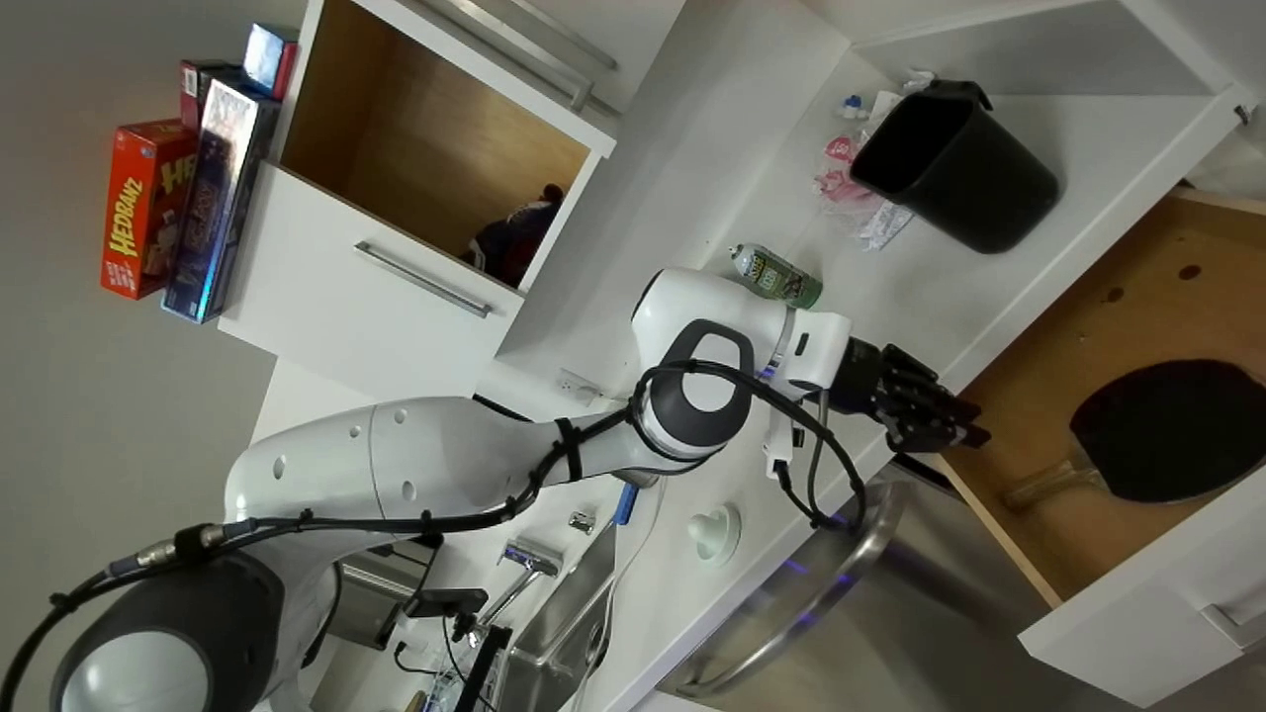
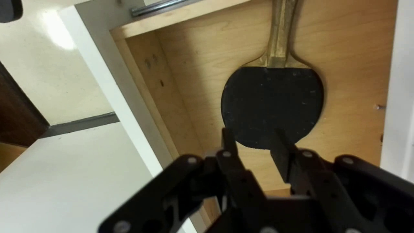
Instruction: Open the topmost drawer and place the black paddle inside the drawer
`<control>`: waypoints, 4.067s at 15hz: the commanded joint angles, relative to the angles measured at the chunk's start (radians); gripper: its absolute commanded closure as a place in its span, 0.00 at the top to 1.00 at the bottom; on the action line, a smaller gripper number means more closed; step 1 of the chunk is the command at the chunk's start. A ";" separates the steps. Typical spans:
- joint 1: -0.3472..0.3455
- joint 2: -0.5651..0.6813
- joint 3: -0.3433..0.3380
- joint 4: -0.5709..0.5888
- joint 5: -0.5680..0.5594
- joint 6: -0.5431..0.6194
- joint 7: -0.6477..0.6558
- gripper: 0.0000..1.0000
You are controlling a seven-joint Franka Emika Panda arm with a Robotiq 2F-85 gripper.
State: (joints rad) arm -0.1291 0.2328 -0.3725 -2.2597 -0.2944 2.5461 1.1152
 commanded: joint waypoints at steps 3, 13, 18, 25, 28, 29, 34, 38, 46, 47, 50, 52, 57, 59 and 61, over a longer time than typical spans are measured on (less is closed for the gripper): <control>-0.011 -0.148 0.041 -0.124 0.052 0.064 -0.059 0.70; -0.104 -0.409 -0.021 -0.395 0.833 0.150 -0.806 1.00; -0.123 -0.411 -0.150 -0.387 0.922 0.092 -1.024 1.00; -0.114 -0.381 -0.243 -0.383 0.972 0.067 -1.239 1.00; -0.109 -0.379 -0.246 -0.383 0.975 0.066 -1.252 1.00; -0.107 -0.379 -0.246 -0.383 0.975 0.066 -1.252 1.00; -0.102 -0.285 -0.316 -0.330 1.190 0.050 -1.377 1.00; -0.132 -0.157 -0.380 -0.259 1.333 -0.066 -1.541 1.00; -0.403 0.134 -0.260 -0.042 1.368 -0.329 -1.698 0.68; -0.439 0.162 -0.239 -0.016 1.381 -0.346 -1.716 0.62; -0.541 0.228 -0.172 0.052 1.429 -0.388 -1.766 0.38; -0.599 0.261 -0.121 0.085 1.475 -0.397 -1.788 0.23; -0.680 0.313 -0.012 0.128 1.640 -0.409 -1.813 0.00; -0.680 0.333 0.012 0.139 1.694 -0.415 -1.802 0.00; -0.666 0.354 0.029 0.149 1.733 -0.413 -1.801 0.00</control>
State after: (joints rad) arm -0.7889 0.5562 -0.3696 -2.1417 1.3849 2.1671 -0.6847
